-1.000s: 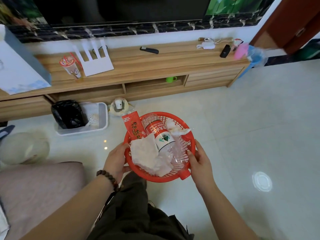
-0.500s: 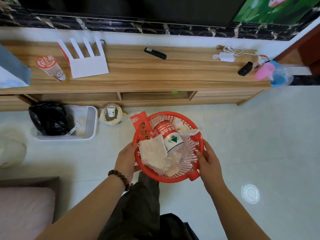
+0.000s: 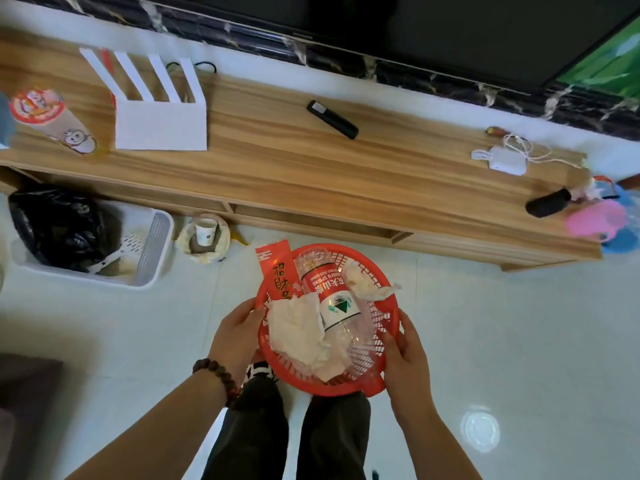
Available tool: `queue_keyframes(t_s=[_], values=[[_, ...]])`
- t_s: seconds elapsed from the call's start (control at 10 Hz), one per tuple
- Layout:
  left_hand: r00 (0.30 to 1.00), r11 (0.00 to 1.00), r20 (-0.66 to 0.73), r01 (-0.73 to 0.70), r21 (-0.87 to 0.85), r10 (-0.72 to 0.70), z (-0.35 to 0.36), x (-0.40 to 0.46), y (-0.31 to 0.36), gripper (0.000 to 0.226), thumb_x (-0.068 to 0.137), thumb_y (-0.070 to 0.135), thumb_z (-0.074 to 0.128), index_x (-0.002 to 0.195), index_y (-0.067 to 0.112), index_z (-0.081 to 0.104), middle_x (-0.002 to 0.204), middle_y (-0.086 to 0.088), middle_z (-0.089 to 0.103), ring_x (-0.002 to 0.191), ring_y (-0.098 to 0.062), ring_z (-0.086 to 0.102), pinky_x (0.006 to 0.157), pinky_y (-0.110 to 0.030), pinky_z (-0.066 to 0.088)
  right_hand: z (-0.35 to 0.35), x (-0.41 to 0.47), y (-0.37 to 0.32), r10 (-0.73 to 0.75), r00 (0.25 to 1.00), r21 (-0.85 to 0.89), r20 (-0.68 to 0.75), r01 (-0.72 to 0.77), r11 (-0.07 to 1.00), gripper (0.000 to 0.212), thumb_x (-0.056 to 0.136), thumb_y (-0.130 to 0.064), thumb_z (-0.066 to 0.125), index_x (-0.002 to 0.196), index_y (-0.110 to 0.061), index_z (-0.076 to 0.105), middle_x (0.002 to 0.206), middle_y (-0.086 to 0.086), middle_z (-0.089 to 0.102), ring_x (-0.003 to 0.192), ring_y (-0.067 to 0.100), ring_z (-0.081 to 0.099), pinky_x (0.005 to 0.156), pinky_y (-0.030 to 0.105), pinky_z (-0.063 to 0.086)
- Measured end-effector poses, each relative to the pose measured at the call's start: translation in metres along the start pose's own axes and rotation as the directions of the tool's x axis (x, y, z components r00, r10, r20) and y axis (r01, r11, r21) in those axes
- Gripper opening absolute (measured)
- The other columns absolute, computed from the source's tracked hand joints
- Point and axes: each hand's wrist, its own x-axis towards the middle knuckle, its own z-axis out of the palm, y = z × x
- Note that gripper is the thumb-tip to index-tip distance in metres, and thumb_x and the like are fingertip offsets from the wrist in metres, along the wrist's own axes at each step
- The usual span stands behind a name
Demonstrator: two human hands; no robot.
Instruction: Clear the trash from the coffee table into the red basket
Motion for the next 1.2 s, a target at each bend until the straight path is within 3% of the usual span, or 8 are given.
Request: queue_keyframes(t_s=[0.1, 0.3, 0.5, 0.8, 0.9, 1.0, 1.1, 1.2], values=[[0.998, 0.998, -0.026, 0.064, -0.007, -0.064, 0.01, 0.043, -0.006, 0.019, 0.101, 0.033, 0.049, 0.099, 0.029, 0.067, 0.1, 0.001, 0.073, 0.092, -0.022, 0.069, 0.055, -0.033, 0.058, 0.012, 0.049, 0.012, 0.011, 0.999, -0.039, 0.045, -0.009, 0.999, 0.029, 0.098, -0.036, 0.043, 0.125, -0.046, 0.042, 0.124, -0.008, 0.059, 0.107, 0.014, 0.062, 0.09, 0.046, 0.055], [0.982, 0.986, -0.121, 0.131, -0.108, -0.143, 0.047, 0.148, -0.05, 0.019, 0.101, 0.026, 0.051, 0.104, 0.02, 0.068, 0.102, -0.008, 0.072, 0.089, -0.026, 0.068, 0.072, -0.048, 0.061, 0.046, 0.164, 0.061, 0.05, 0.99, -0.07, 0.129, -0.042, 0.997, 0.02, 0.097, -0.037, 0.046, 0.112, -0.051, 0.046, 0.116, -0.014, 0.063, 0.099, 0.011, 0.066, 0.084, 0.037, 0.058], [0.963, 0.948, -0.136, 0.193, -0.252, -0.232, 0.099, 0.252, -0.103, 0.028, 0.098, 0.009, 0.048, 0.121, 0.015, 0.061, 0.111, -0.007, 0.069, 0.095, -0.026, 0.064, 0.079, -0.045, 0.057, 0.08, 0.274, 0.124, 0.156, 0.969, -0.041, 0.191, -0.151, 0.988, 0.035, 0.093, -0.025, 0.057, 0.125, -0.037, 0.049, 0.107, -0.006, 0.069, 0.086, 0.019, 0.071, 0.076, 0.05, 0.059], [0.979, 0.971, -0.001, 0.202, -0.13, -0.204, 0.125, 0.371, -0.132, 0.03, 0.097, 0.014, 0.049, 0.124, 0.016, 0.061, 0.122, -0.006, 0.063, 0.115, -0.032, 0.057, 0.094, -0.054, 0.052, 0.104, 0.386, 0.199, 0.237, 0.953, 0.096, 0.191, -0.258, 0.961, 0.054, 0.085, -0.01, 0.066, 0.13, -0.027, 0.044, 0.12, 0.004, 0.065, 0.104, 0.028, 0.065, 0.088, 0.053, 0.054], [0.976, 0.96, 0.005, 0.214, -0.18, -0.217, 0.121, 0.386, -0.135, 0.02, 0.095, 0.012, 0.048, 0.109, 0.012, 0.062, 0.107, -0.004, 0.064, 0.108, -0.026, 0.058, 0.08, -0.042, 0.053, 0.113, 0.401, 0.207, 0.258, 0.943, 0.082, 0.211, -0.28, 0.956, 0.053, 0.087, -0.013, 0.065, 0.133, -0.026, 0.042, 0.124, 0.007, 0.062, 0.108, 0.03, 0.062, 0.092, 0.054, 0.051], [0.978, 0.963, 0.043, 0.208, -0.171, -0.203, 0.122, 0.387, -0.138, 0.024, 0.096, 0.013, 0.049, 0.116, 0.015, 0.062, 0.108, 0.003, 0.066, 0.102, -0.017, 0.059, 0.076, -0.034, 0.049, 0.116, 0.404, 0.209, 0.248, 0.941, 0.029, 0.23, -0.261, 0.965, 0.056, 0.088, -0.021, 0.067, 0.134, -0.031, 0.038, 0.125, 0.002, 0.06, 0.109, 0.028, 0.061, 0.092, 0.053, 0.052], [0.986, 0.985, 0.048, 0.165, -0.057, -0.162, 0.123, 0.387, -0.143, 0.027, 0.097, 0.015, 0.046, 0.12, 0.019, 0.059, 0.11, 0.008, 0.063, 0.101, -0.014, 0.055, 0.092, -0.037, 0.04, 0.116, 0.401, 0.205, 0.246, 0.935, -0.023, 0.255, -0.248, 0.968, 0.054, 0.086, -0.031, 0.068, 0.133, -0.033, 0.042, 0.122, -0.002, 0.063, 0.108, 0.024, 0.063, 0.087, 0.046, 0.055], [0.989, 0.981, 0.014, 0.141, 0.133, -0.144, 0.122, 0.376, -0.142, 0.025, 0.1, 0.019, 0.045, 0.122, 0.016, 0.058, 0.123, -0.002, 0.061, 0.11, -0.023, 0.053, 0.096, -0.04, 0.038, 0.107, 0.391, 0.199, 0.239, 0.945, -0.22, 0.222, -0.19, 0.957, 0.053, 0.089, -0.042, 0.06, 0.137, -0.031, 0.04, 0.133, -0.001, 0.056, 0.118, 0.026, 0.057, 0.08, 0.031, 0.046]])
